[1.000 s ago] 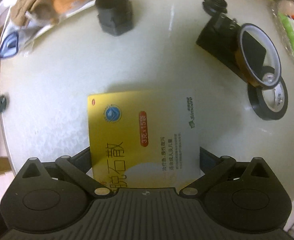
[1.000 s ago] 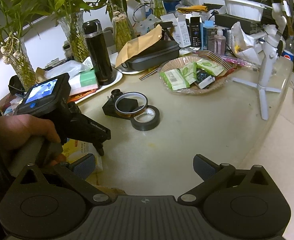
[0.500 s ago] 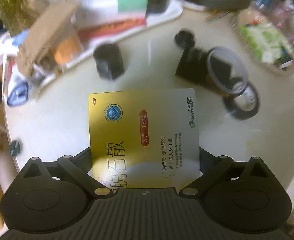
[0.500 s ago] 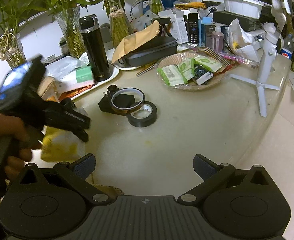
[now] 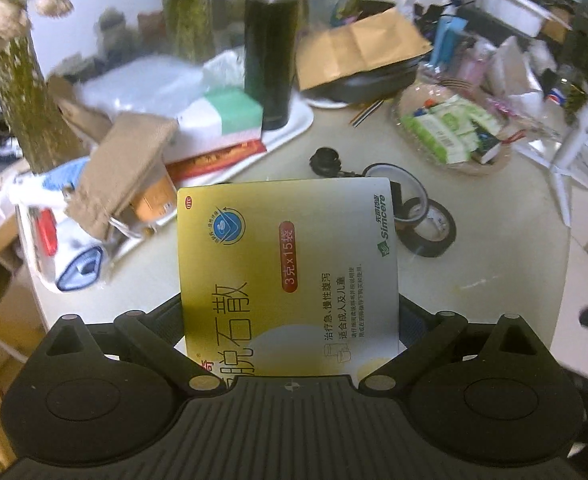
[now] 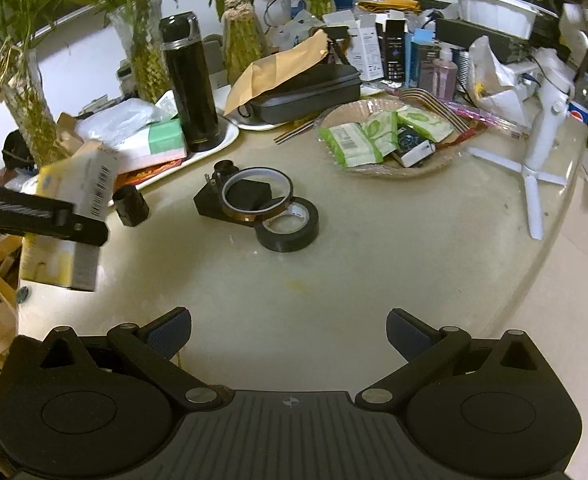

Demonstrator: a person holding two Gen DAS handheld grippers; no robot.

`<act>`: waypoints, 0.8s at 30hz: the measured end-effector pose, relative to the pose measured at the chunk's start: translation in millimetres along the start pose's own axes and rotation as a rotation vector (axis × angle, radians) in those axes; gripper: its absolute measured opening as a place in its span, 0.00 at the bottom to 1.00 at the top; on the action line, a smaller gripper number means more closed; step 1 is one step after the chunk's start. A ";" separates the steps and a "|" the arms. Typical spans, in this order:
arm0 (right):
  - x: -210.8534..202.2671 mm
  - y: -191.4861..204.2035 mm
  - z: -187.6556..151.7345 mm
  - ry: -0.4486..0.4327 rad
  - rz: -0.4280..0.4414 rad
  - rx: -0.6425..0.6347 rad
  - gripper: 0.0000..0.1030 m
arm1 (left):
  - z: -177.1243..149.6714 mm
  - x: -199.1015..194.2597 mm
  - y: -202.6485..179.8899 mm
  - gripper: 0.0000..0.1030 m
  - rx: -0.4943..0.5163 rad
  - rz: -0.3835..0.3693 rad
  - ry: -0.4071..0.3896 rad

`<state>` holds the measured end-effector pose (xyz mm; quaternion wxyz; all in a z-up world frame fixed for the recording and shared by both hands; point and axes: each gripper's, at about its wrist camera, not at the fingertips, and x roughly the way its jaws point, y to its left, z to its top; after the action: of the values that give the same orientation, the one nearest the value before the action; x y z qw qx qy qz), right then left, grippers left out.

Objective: Organize rigid objects
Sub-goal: 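Lift the yellow box upright off the table with the left gripper, then grasp the black tape roll with the right gripper while the left holds the yellow box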

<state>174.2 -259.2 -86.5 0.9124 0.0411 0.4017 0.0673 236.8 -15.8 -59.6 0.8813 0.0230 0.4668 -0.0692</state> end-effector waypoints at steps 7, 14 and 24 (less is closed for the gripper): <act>18.5 3.9 7.6 0.011 -0.008 -0.050 1.00 | -25.2 -25.5 7.8 0.98 0.058 -0.021 -0.065; 37.3 4.3 17.0 0.012 0.002 -0.076 1.00 | -48.2 -31.2 8.4 0.98 0.101 -0.036 -0.096; 57.1 12.7 29.2 -0.001 0.051 -0.155 1.00 | -52.9 -32.3 14.2 0.98 0.093 -0.058 -0.109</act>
<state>232.7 -238.4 -106.6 0.9111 -0.0192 0.3934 0.1213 177.6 7.0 -63.1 0.9010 0.0465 0.4149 -0.1177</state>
